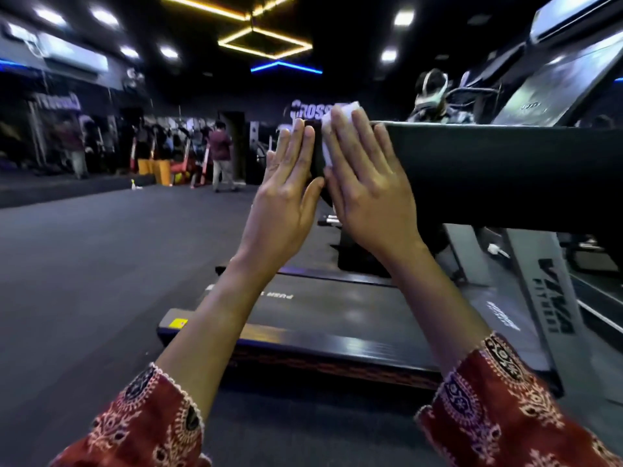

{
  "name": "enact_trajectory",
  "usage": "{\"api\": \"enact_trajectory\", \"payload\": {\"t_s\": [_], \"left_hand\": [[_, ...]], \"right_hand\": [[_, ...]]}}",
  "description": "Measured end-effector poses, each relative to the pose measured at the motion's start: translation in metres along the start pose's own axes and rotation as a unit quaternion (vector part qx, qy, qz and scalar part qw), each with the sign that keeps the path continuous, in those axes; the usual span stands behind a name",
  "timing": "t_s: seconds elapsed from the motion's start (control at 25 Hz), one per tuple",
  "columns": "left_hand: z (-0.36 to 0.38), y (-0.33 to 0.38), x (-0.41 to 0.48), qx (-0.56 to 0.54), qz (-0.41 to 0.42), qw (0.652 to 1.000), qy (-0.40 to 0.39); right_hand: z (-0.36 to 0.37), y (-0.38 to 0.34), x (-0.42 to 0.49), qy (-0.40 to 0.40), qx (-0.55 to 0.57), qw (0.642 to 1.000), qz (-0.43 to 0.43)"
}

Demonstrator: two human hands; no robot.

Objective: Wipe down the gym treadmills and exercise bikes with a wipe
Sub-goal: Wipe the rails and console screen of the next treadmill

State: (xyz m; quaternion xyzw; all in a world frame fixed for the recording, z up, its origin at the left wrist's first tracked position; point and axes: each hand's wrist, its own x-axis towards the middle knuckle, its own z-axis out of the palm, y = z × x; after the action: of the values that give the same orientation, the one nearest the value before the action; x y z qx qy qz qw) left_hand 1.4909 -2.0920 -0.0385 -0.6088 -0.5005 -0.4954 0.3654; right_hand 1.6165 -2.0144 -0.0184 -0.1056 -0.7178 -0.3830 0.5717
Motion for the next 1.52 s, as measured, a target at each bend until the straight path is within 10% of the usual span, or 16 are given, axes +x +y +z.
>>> {"api": "enact_trajectory", "payload": {"t_s": [1.52], "left_hand": [[0.048,0.044,-0.002,0.047,0.110,0.990,0.068]], "right_hand": [[-0.039,0.040,-0.089,-0.015,-0.057,0.984,0.166]]}}
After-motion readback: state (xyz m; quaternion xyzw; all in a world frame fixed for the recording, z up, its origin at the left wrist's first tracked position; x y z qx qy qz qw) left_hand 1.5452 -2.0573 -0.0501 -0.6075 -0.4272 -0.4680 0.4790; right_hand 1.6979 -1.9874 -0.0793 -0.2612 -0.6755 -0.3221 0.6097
